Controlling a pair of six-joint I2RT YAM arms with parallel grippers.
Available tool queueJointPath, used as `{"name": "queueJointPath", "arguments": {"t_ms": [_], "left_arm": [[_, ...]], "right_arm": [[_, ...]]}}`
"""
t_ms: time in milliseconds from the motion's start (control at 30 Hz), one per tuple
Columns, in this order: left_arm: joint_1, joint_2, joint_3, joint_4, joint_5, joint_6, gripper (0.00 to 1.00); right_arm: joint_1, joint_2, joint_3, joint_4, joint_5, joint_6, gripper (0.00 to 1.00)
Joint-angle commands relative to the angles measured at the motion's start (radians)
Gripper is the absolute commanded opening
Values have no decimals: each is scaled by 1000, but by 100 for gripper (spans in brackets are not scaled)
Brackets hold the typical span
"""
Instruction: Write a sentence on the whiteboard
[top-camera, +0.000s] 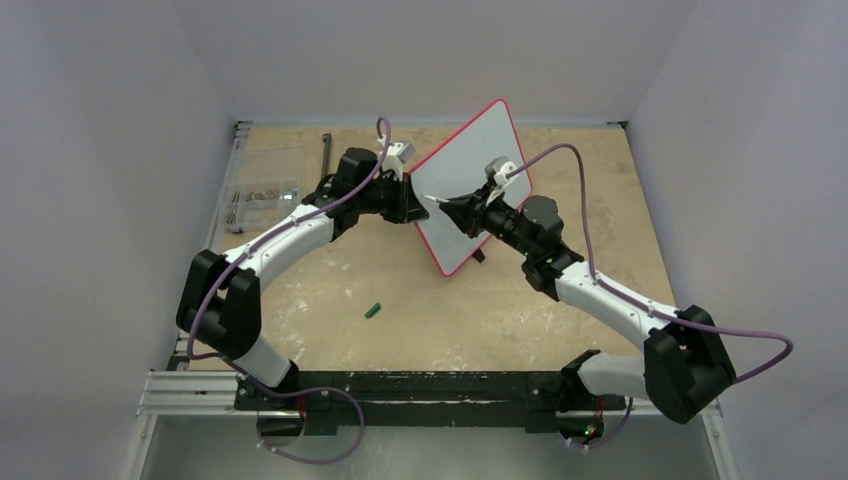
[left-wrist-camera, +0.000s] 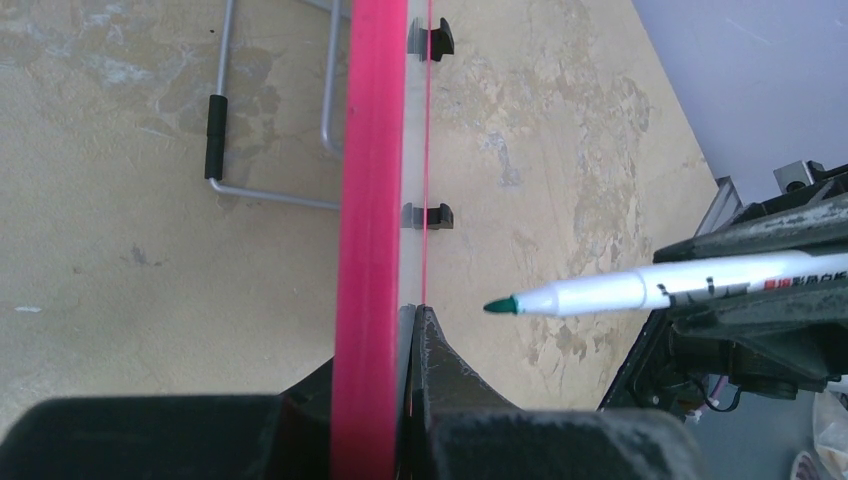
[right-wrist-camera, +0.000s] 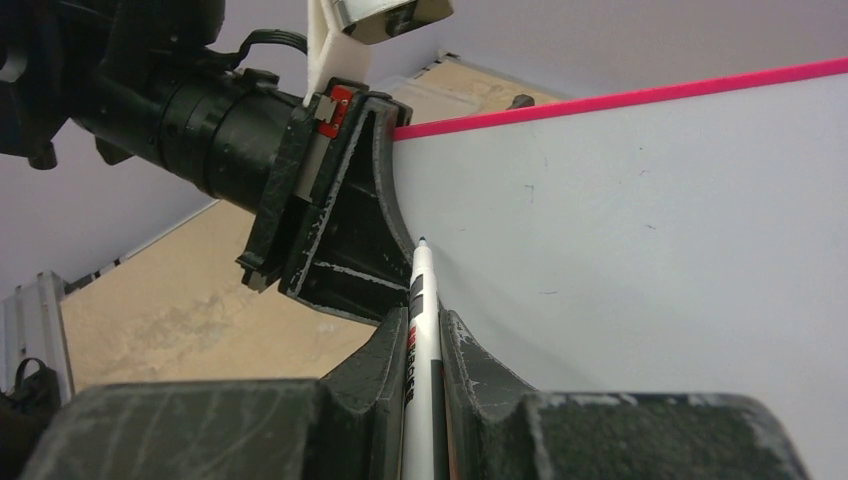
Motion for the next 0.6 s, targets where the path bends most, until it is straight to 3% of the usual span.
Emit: {"name": "queueJointPath", "arguments": {"t_ms": [0, 567], "left_arm": [[-3, 15, 3, -113, -5, 70, 0], [-4, 27, 0, -103, 12, 65, 0]], "right_arm": [[4, -5, 59, 27, 83, -27, 0], [5, 45, 97, 23, 140, -23, 0]]}}
